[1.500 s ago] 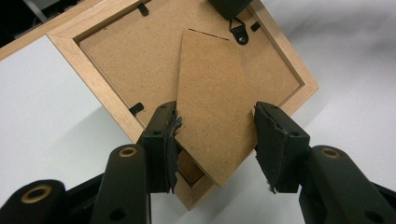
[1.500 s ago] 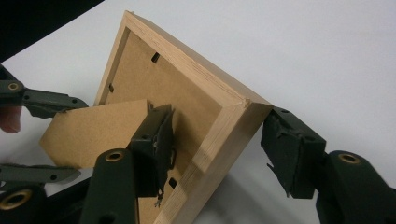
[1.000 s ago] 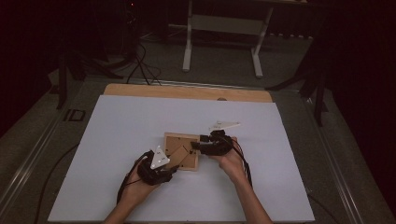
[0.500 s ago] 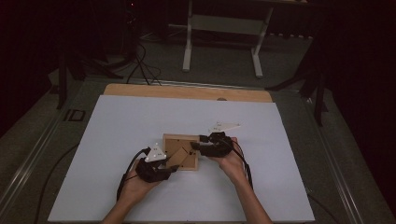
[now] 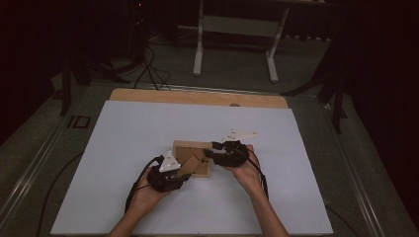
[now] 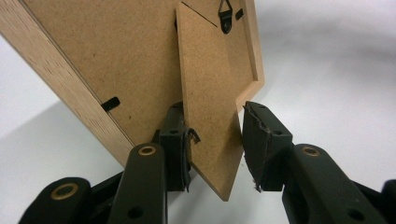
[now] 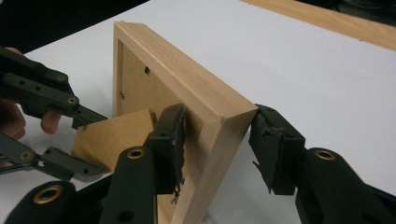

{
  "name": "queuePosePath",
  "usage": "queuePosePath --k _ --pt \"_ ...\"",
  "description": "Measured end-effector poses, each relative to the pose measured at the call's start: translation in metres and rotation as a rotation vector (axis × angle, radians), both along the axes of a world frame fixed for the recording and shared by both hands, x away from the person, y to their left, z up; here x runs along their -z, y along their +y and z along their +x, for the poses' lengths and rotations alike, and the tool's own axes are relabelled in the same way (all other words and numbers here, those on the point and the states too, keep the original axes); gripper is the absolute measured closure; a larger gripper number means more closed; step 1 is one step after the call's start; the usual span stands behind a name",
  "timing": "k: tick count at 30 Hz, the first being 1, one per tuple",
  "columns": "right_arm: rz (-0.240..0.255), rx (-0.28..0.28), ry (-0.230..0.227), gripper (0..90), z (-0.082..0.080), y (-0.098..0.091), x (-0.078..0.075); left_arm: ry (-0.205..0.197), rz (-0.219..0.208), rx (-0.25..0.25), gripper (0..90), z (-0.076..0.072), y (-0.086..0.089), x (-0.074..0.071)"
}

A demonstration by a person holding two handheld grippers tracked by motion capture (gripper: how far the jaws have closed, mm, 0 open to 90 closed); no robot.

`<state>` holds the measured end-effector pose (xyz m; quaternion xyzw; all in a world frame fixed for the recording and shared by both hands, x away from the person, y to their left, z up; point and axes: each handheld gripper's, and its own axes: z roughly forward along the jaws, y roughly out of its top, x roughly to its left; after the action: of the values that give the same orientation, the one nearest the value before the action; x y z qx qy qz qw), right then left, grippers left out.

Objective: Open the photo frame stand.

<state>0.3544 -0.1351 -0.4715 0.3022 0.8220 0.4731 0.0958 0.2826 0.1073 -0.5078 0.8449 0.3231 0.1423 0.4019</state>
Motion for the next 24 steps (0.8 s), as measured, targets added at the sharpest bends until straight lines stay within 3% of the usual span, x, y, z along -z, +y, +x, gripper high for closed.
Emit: queuePosePath --k 13,20,24 --pt "-0.029 0.039 -0.05 56.7 -0.002 -0.005 -0.006 -0.04 0.047 -0.012 63.6 0.01 -0.014 -0.001" --pt "-0.033 0.045 -0.058 56.3 -0.001 -0.007 -0.006 -0.046 0.088 -0.005 66.0 0.017 -0.028 0.004" --pt "-0.06 0.05 -0.076 56.5 -0.003 -0.006 -0.007 -0.04 0.099 -0.004 67.3 0.019 -0.032 0.006"
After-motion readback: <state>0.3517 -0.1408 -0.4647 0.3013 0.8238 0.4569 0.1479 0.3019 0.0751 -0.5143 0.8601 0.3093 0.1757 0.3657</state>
